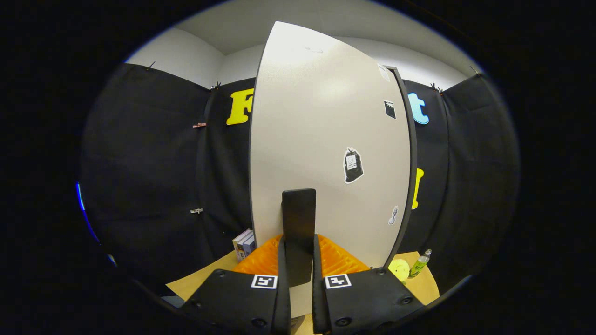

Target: Open the shoe cabinet door, grab the shoes and put them into the shoe cabinet, then close the shoe cabinet door.

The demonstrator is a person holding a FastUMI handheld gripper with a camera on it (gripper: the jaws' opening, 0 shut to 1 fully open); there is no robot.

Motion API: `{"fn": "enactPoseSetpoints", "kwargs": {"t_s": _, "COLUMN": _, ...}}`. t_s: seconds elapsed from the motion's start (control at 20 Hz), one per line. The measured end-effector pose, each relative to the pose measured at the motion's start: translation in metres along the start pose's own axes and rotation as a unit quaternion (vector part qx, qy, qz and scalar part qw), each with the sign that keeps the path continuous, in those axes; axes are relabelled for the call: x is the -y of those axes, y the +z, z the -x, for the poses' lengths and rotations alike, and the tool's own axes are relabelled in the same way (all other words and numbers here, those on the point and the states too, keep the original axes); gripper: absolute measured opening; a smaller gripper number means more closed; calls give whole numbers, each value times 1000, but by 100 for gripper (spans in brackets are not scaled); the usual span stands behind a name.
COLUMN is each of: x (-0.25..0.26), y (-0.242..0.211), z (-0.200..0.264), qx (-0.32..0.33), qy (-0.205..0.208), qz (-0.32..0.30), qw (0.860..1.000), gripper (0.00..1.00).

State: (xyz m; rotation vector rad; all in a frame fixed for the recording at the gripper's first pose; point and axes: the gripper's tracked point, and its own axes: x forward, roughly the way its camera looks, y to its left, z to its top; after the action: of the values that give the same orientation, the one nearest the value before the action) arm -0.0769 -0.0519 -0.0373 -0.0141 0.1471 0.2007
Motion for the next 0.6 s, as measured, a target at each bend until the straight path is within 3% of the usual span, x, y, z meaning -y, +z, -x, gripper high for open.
{"fn": "enactPoseSetpoints", "kwargs": {"t_s": 0.6, "x": 82, "y": 4, "z": 71, "qx": 6, "qy": -30, "qz": 9, "qw": 999, "gripper": 21}}
